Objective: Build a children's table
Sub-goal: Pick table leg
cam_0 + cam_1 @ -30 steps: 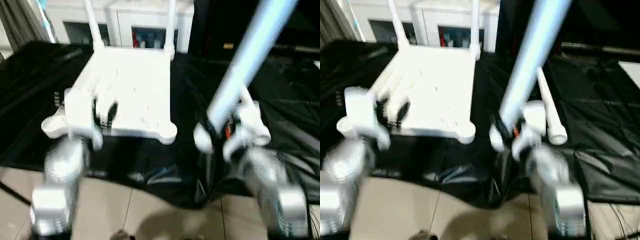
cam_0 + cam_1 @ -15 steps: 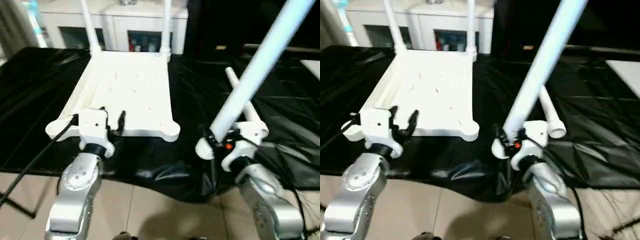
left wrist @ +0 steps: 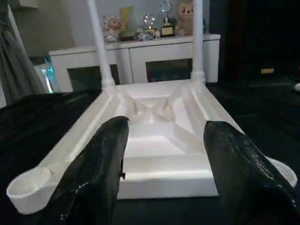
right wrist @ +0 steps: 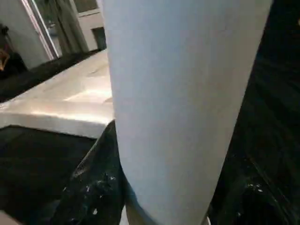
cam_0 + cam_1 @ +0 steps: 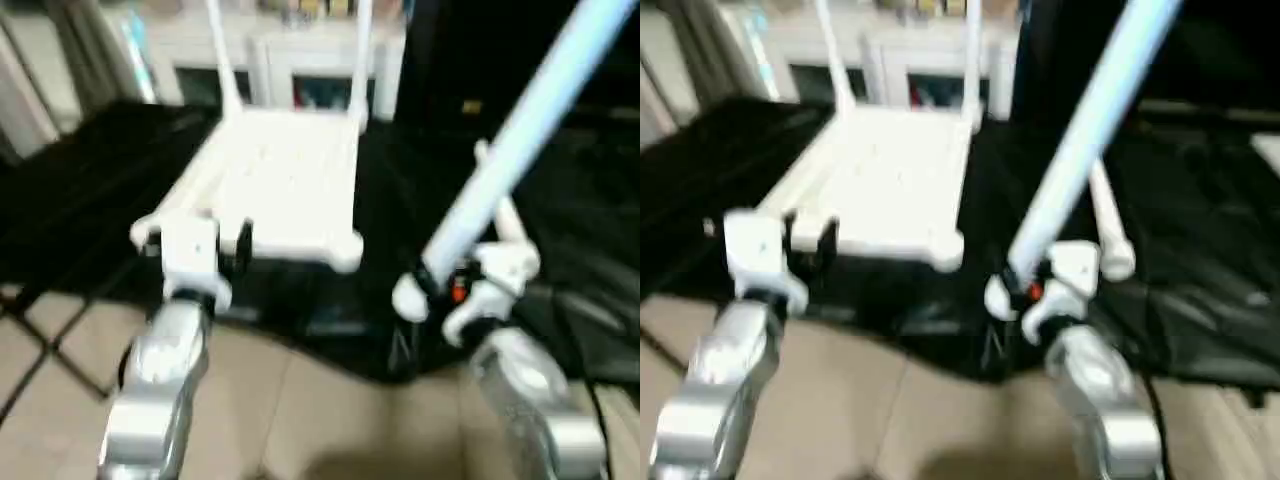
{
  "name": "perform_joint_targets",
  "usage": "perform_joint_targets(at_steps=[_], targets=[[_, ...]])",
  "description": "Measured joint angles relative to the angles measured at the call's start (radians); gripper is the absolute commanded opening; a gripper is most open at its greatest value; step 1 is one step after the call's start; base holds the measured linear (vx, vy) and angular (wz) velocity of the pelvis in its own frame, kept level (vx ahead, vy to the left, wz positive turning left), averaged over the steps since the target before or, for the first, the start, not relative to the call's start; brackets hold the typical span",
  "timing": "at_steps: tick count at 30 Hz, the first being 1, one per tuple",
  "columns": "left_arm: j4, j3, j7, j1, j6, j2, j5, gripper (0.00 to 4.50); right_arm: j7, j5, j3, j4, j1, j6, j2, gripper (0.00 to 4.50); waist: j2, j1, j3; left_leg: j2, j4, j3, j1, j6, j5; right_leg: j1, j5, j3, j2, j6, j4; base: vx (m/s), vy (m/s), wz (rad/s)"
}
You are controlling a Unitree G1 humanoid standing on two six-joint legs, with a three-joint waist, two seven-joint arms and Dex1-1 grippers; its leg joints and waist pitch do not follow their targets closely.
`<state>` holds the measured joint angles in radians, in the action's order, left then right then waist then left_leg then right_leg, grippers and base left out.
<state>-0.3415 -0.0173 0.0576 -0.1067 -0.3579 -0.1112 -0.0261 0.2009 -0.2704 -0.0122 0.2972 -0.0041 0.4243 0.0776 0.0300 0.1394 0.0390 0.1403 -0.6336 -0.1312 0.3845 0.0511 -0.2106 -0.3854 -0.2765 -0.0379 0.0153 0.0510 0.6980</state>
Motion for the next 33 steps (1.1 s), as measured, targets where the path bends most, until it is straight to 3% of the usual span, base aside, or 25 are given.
perform_joint_targets(at_steps=[3, 11, 13, 14, 15, 16, 17, 19, 20, 21, 22, 23, 24, 25, 26, 27, 28, 29, 30, 31, 32, 33], targets=[[0.000, 0.000, 0.008, 0.000, 0.000, -0.001, -0.002, 2.92, 0.001, -0.002, 0.004, 0.000, 0.000, 0.000, -0.008, 1.86, 0.002, -0.005, 0.001, 0.006, 0.005, -0.003, 0.000, -0.001, 0.001, 0.007, 0.009, -0.009, -0.001, 0.000, -0.020, 0.000, 0.000, 0.00], [-0.002, 0.012, 0.008, 0.024, -0.010, -0.001, -0.019, 2.92, 0.022, -0.001, 0.032, 0.001, -0.002, 0.001, -0.003, 1.86, -0.007, -0.053, 0.006, 0.005, 0.008, -0.014, -0.002, -0.013, 0.004, 0.025, 0.027, -0.009, -0.010, -0.012, -0.058, 0.014, 0.045, -0.01], [-0.007, 0.017, 0.010, 0.030, -0.013, 0.001, -0.022, 2.92, 0.028, 0.004, 0.046, 0.000, -0.007, 0.005, 0.011, 1.86, -0.008, -0.058, 0.012, 0.005, 0.015, -0.016, -0.016, -0.018, 0.001, 0.042, 0.027, -0.010, -0.010, -0.013, -0.074, 0.027, 0.024, -0.01], [-0.010, 0.017, 0.014, 0.030, -0.015, 0.001, -0.023, 2.92, 0.034, 0.007, 0.052, 0.000, -0.012, 0.007, 0.019, 1.86, -0.005, -0.061, 0.016, -0.001, 0.020, -0.003, -0.017, -0.023, -0.003, 0.063, 0.025, -0.032, -0.022, -0.016, -0.089, 0.000, 0.000, 0.00], [-0.014, 0.014, 0.017, 0.027, -0.015, 0.003, -0.025, 2.92, 0.038, 0.008, 0.054, -0.001, -0.015, 0.007, 0.021, 1.86, -0.008, -0.067, 0.018, -0.005, 0.022, 0.005, -0.019, -0.029, -0.007, 0.076, 0.021, -0.064, -0.041, -0.023, -0.097, 0.061, 0.045, 0.26], [-0.020, 0.013, 0.018, 0.028, -0.015, 0.003, -0.028, 2.92, 0.039, 0.008, 0.054, -0.001, -0.021, 0.007, 0.021, 1.86, -0.008, -0.069, 0.020, -0.004, 0.020, 0.011, -0.018, -0.034, -0.009, 0.089, 0.020, -0.087, -0.050, -0.026, -0.108, 0.106, 0.055, 0.50], [-0.021, 0.013, 0.020, 0.028, -0.015, 0.002, -0.029, 2.92, 0.039, 0.008, 0.053, -0.001, -0.025, 0.006, 0.021, 1.86, -0.003, -0.072, 0.022, 0.000, 0.016, 0.016, -0.016, -0.036, -0.010, 0.110, 0.017, -0.125, -0.063, -0.031, -0.125, 0.106, 0.055, 0.50], [-0.021, 0.018, 0.022, 0.030, -0.016, -0.004, -0.029, 2.92, 0.042, 0.005, 0.056, -0.001, -0.025, 0.006, 0.008, 1.86, 0.001, -0.074, 0.024, 0.003, 0.014, 0.019, -0.016, -0.043, -0.014, 0.140, 0.011, -0.166, -0.074, -0.041, -0.148, 0.159, 0.055, 0.61], [-0.021, 0.024, 0.022, 0.031, -0.016, -0.012, -0.029, 2.92, 0.044, 0.001, 0.059, -0.002, -0.026, 0.006, -0.004, 1.86, 0.006, -0.081, 0.025, 0.005, 0.017, 0.020, -0.029, -0.049, -0.021, 0.146, 0.003, -0.162, -0.071, -0.046, -0.155, 0.196, 0.053, 0.63], [-0.021, 0.039, 0.022, 0.041, -0.017, -0.020, -0.029, 2.92, 0.047, -0.005, 0.075, -0.005, -0.038, 0.007, -0.022, 1.86, 0.001, -0.081, 0.026, -0.004, 0.017, 0.016, -0.038, -0.053, -0.029, 0.129, -0.020, -0.119, -0.067, -0.015, -0.101, 0.230, 0.040, 0.32], [-0.014, 0.055, 0.022, 0.044, -0.019, -0.029, -0.028, 2.92, 0.050, -0.013, 0.092, 0.000, -0.043, 0.006, -0.035, 1.86, 0.002, -0.088, 0.025, -0.009, 0.010, 0.017, -0.044, -0.060, -0.037, 0.101, -0.026, -0.088, -0.065, -0.019, -0.030, 0.172, 0.033, 0.03], [-0.013, 0.064, 0.022, 0.043, -0.020, -0.032, -0.029, 2.92, 0.052, -0.017, 0.099, 0.006, -0.041, 0.005, -0.032, 1.86, 0.005, -0.091, 0.023, -0.011, 0.003, 0.015, -0.052, -0.062, -0.051, 0.059, -0.025, -0.061, -0.064, -0.027, 0.031, 0.172, 0.033, 0.03], [-0.014, 0.063, 0.024, 0.041, -0.020, -0.031, -0.029, 2.92, 0.054, -0.016, 0.099, 0.006, -0.040, 0.004, -0.022, 1.86, 0.006, -0.095, 0.022, -0.015, -0.001, 0.013, -0.054, -0.064, -0.058, 0.026, -0.020, -0.053, -0.069, -0.047, 0.044, 0.132, 0.022, 0.09], [-0.014, 0.061, 0.025, 0.038, -0.020, -0.030, -0.029, 2.92, 0.056, -0.015, 0.096, 0.006, -0.036, 0.004, -0.013, 1.86, 0.002, -0.099, 0.019, -0.020, 0.000, 0.002, -0.058, -0.060, -0.064, -0.009, -0.012, -0.050, -0.077, -0.061, 0.042, 0.135, -0.037, -0.12], [-0.012, 0.062, 0.026, 0.037, -0.020, -0.032, -0.029, 2.92, 0.057, -0.015, 0.096, 0.006, -0.034, 0.005, -0.015, 1.86, -0.016, -0.098, 0.019, -0.013, 0.001, -0.046, -0.078, -0.049, -0.076, -0.043, 0.005, -0.047, -0.094, -0.059, 0.017, 0.135, -0.037, -0.12], [-0.012, 0.061, 0.027, 0.036, -0.020, -0.034, -0.030, 2.92, 0.057, -0.017, 0.096, 0.006, -0.031, 0.005, -0.018, 1.86, -0.032, -0.098, 0.019, -0.010, 0.003, -0.096, -0.100, -0.040, -0.087, -0.052, 0.024, -0.048, -0.107, -0.033, -0.020, 0.140, -0.112, -0.45], [-0.010, 0.059, 0.028, 0.030, -0.020, -0.034, -0.030, 2.92, 0.057, -0.017, 0.094, 0.008, -0.029, 0.005, -0.017, 1.86, -0.058, -0.098, 0.021, -0.012, -0.005, -0.134, -0.125, -0.021, -0.104, -0.053, 0.067, -0.025, -0.110, -0.012, -0.042, 0.176, -0.158, -0.40], [-0.004, 0.049, 0.030, 0.023, -0.020, -0.019, -0.032, 2.92, 0.056, -0.017, 0.078, 0.009, -0.018, 0.004, -0.011, 1.86, -0.050, -0.090, 0.026, -0.002, -0.034, -0.138, -0.142, -0.022, -0.133, -0.040, 0.080, 0.023, -0.080, -0.022, -0.033, 0.176, -0.158, -0.40], [-0.003, 0.025, 0.040, 0.020, -0.020, -0.011, -0.039, 2.92, 0.053, -0.014, 0.063, 0.007, -0.013, 0.004, 0.000, 1.86, -0.042, -0.080, 0.033, -0.010, -0.063, -0.086, -0.138, -0.047, -0.154, -0.027, 0.078, 0.037, -0.058, -0.019, -0.037, 0.213, -0.114, -0.33], [-0.003, 0.006, 0.050, 0.012, -0.019, -0.010, -0.043, 2.92, 0.045, -0.011, 0.038, 0.008, -0.004, 0.001, 0.002, 1.86, -0.031, -0.080, 0.029, -0.031, -0.100, -0.032, -0.119, -0.053, -0.154, -0.017, 0.074, 0.035, -0.054, -0.015, -0.043, 0.101, -0.031, -0.21], [-0.003, 0.003, 0.056, 0.006, -0.018, -0.011, -0.047, 2.92, 0.039, -0.010, 0.026, 0.008, 0.001, 0.001, 0.002, 1.86, -0.028, -0.083, 0.025, -0.047, -0.118, 0.001, -0.099, -0.054, -0.152, -0.009, 0.069, 0.036, -0.053, -0.012, -0.046, 0.161, -0.077, -0.19], [-0.003, 0.004, 0.060, 0.002, -0.017, -0.015, -0.048, 2.92, 0.037, -0.010, 0.020, 0.010, 0.001, -0.001, 0.001, 1.86, -0.024, -0.087, 0.023, -0.054, -0.118, 0.028, -0.067, -0.048, -0.148, 0.001, 0.064, 0.035, -0.044, -0.010, -0.051, 0.100, -0.074, 0.07]])
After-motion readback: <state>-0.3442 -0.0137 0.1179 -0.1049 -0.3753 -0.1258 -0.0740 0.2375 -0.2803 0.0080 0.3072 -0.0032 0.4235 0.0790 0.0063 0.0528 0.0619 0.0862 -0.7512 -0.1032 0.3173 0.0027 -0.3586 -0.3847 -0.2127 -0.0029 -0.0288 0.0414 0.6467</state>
